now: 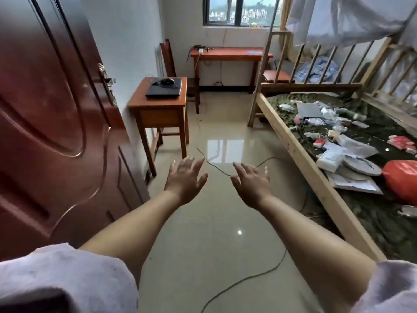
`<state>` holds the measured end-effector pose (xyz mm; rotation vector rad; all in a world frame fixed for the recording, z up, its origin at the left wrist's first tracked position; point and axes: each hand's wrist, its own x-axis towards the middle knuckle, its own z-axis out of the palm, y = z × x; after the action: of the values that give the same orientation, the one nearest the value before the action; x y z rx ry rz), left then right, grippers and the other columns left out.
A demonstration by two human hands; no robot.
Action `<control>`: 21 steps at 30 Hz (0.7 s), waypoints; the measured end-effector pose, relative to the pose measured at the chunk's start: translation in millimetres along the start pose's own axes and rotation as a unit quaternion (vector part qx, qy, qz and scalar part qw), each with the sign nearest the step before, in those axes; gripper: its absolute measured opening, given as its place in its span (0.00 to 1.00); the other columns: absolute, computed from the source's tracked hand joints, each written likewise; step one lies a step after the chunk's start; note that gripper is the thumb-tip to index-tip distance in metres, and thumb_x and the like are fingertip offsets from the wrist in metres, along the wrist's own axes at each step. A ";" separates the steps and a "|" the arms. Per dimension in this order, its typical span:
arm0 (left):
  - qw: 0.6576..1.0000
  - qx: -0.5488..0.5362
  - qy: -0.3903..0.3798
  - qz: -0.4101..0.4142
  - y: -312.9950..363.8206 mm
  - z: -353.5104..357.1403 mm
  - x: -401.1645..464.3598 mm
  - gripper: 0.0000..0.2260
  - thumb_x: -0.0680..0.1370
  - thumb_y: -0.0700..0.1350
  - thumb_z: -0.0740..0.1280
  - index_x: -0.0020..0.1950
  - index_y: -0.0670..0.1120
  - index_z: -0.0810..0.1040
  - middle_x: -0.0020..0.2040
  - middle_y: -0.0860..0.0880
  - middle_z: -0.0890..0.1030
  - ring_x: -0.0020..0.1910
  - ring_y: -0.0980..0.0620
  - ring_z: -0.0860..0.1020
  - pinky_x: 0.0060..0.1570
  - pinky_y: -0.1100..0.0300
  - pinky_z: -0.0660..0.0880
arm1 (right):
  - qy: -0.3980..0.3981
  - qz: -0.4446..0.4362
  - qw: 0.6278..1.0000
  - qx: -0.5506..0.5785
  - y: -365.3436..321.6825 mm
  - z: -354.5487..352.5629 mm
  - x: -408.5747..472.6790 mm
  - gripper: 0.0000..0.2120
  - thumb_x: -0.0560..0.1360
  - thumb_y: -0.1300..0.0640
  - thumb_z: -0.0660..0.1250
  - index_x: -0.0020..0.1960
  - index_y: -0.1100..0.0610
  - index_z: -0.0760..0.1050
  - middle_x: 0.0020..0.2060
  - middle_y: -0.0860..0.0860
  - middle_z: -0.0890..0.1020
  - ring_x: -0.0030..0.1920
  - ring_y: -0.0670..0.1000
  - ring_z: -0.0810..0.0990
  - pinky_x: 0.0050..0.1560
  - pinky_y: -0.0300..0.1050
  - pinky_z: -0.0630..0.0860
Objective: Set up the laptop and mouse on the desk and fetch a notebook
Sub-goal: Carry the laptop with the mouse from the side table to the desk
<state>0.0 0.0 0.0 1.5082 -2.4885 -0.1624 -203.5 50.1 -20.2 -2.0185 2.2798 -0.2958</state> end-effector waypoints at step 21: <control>0.968 0.016 -0.244 -0.047 -24.8 121.3 158.4 0.25 0.80 0.58 0.49 0.75 0.50 0.59 0.68 0.43 0.72 0.66 0.42 0.69 0.63 0.47 0.65 | -0.250 0.088 0.963 -0.042 82.3 91.6 141.3 0.23 0.79 0.43 0.47 0.68 0.52 0.65 0.67 0.54 0.71 0.66 0.56 0.68 0.67 0.64 0.56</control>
<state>-79.5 -154.5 -101.2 1.7786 -2.7896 -0.5787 -284.3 -88.7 -116.7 -1.6590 2.1426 0.2979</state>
